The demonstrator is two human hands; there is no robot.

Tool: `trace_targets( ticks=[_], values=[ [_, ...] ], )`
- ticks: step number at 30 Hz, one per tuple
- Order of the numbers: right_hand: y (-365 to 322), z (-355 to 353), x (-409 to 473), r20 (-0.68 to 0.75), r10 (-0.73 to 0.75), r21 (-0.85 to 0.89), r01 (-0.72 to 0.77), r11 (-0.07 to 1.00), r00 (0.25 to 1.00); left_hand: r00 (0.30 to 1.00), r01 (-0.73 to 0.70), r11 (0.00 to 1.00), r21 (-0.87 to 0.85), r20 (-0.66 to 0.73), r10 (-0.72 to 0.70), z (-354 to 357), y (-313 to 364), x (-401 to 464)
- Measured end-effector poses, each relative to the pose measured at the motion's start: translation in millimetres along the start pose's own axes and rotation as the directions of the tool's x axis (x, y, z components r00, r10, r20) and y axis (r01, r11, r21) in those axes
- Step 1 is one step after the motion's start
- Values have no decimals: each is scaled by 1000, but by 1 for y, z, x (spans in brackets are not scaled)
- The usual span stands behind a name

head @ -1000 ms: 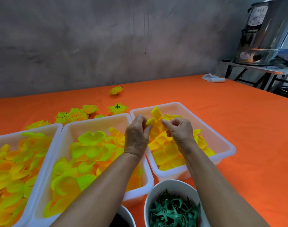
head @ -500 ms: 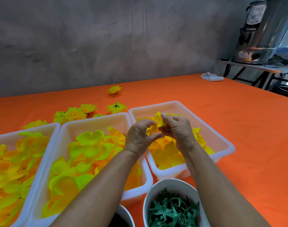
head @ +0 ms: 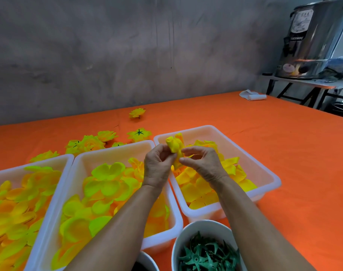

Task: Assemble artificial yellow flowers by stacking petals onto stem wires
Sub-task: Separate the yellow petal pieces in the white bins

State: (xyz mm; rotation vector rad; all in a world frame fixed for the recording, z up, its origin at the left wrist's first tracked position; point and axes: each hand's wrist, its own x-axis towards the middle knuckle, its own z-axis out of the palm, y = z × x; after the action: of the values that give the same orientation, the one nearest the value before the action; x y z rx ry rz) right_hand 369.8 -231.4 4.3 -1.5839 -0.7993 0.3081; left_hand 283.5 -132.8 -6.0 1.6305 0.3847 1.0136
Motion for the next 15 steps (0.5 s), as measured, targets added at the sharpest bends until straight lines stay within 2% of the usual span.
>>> trace_targets(
  ticks=[4,8,10,12,15],
  values=[
    [-1,1,0,19,-49,-87,51,995,999,998,24,999,-46,54,-21,-3,0,0],
    [0,5,-1,86,-76,-186,91,978,993,999,27,999,-43,40,-25,-5,0,1],
    [0,6,0,52,-107,-216,116,970,993,999,26,999,-39,46,-24,-5,0,1],
    [-1,7,1,-19,-148,-233,139,962,989,997,-3,1000,15,77,2,-4,0,0],
    [-2,10,2,-98,-252,-290,215,933,963,989,-118,970,214,115,95,-1,-3,-4]
  ],
)
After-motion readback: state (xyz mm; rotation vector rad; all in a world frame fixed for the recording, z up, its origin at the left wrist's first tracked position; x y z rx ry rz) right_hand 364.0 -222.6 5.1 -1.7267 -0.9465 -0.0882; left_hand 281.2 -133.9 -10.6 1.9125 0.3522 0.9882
